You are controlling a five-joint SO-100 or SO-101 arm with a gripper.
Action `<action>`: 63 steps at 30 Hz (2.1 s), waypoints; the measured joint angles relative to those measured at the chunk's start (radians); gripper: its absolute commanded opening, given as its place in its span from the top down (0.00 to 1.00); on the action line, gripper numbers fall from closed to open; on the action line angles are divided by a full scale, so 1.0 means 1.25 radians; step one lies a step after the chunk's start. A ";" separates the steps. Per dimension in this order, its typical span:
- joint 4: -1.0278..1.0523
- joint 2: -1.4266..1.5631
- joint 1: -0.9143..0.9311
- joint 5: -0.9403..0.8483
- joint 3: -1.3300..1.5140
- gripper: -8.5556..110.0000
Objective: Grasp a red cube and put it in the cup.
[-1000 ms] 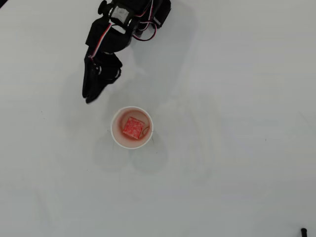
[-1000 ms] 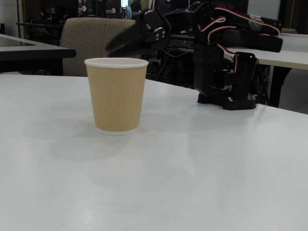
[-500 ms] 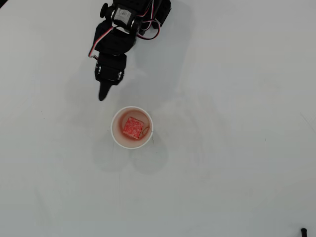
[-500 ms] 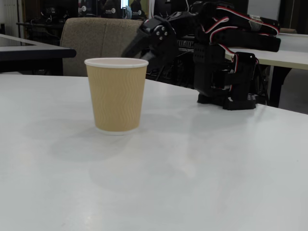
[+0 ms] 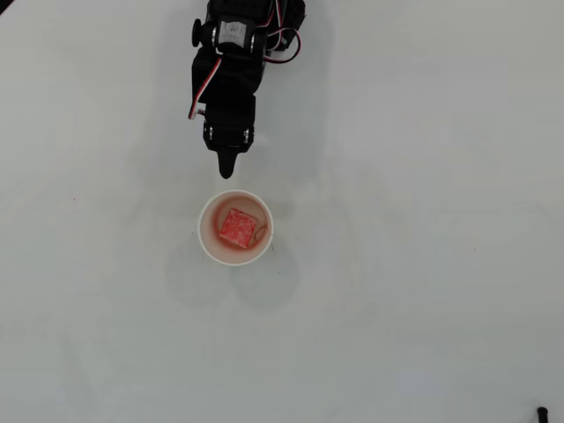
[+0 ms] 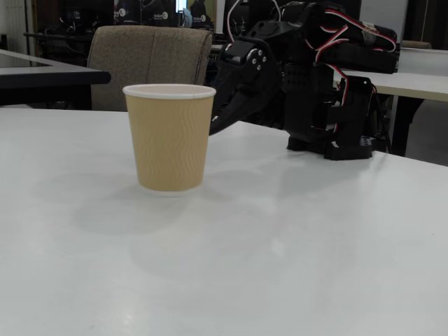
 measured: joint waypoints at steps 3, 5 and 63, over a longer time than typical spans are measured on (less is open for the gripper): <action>0.000 0.000 -0.013 0.033 0.000 0.92; 0.000 0.000 -0.026 0.060 0.000 0.92; 0.000 0.000 -0.015 0.361 0.000 0.93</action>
